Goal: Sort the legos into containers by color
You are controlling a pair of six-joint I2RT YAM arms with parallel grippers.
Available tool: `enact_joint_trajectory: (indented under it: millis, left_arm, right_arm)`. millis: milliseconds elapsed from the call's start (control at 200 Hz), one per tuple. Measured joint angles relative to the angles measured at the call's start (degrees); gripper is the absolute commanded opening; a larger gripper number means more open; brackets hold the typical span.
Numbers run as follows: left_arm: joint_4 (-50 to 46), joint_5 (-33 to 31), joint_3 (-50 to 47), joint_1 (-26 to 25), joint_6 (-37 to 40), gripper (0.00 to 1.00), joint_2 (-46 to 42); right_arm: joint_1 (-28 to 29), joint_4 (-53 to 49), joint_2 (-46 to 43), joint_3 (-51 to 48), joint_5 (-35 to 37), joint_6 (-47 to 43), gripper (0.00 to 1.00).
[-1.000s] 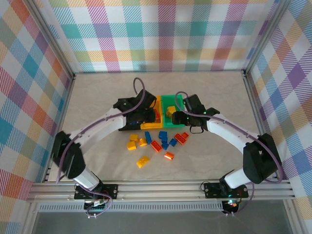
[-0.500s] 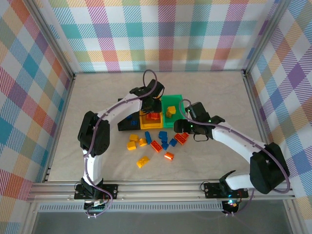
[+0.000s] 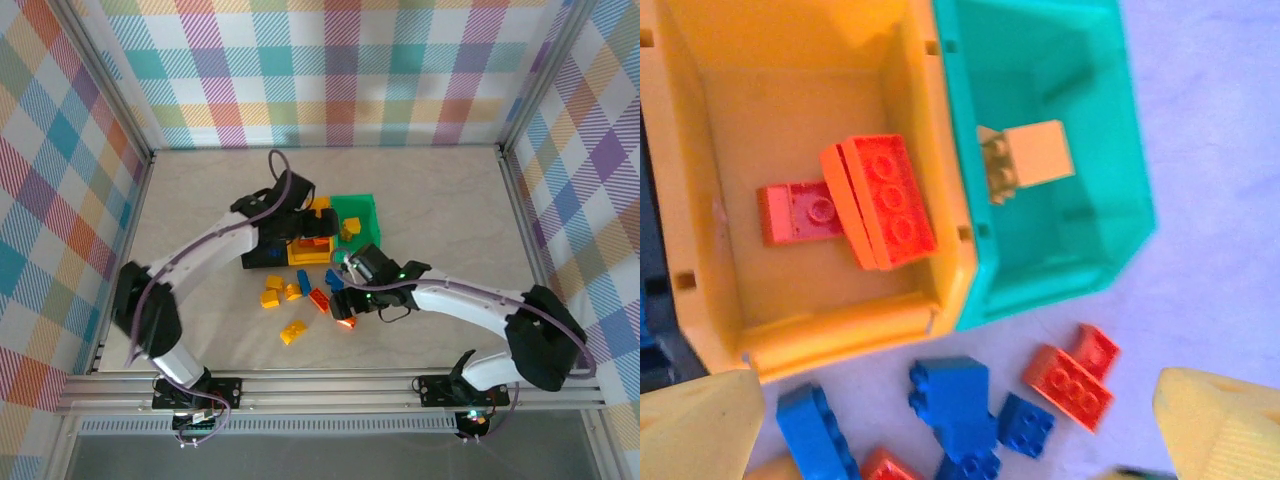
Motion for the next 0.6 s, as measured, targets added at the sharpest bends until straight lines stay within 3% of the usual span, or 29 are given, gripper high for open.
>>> enact_joint_trajectory:
  millis: [235, 415, 600]
  left_arm:
    - [1.7, 1.3, -16.3, -0.7, -3.7, 1.00, -17.4]
    - [1.5, 1.6, -26.2, -0.7, -6.7, 1.00, -25.5]
    - [1.2, 0.8, -30.0, -0.7, -8.0, 1.00, -29.9]
  right_arm:
    - [4.2, -0.7, 6.7, 0.3, 3.3, -0.2, 0.74]
    - [5.6, -1.7, 9.3, 1.7, 5.7, -0.2, 0.58]
    - [5.7, -1.9, 10.2, 2.2, 7.1, -0.2, 0.40]
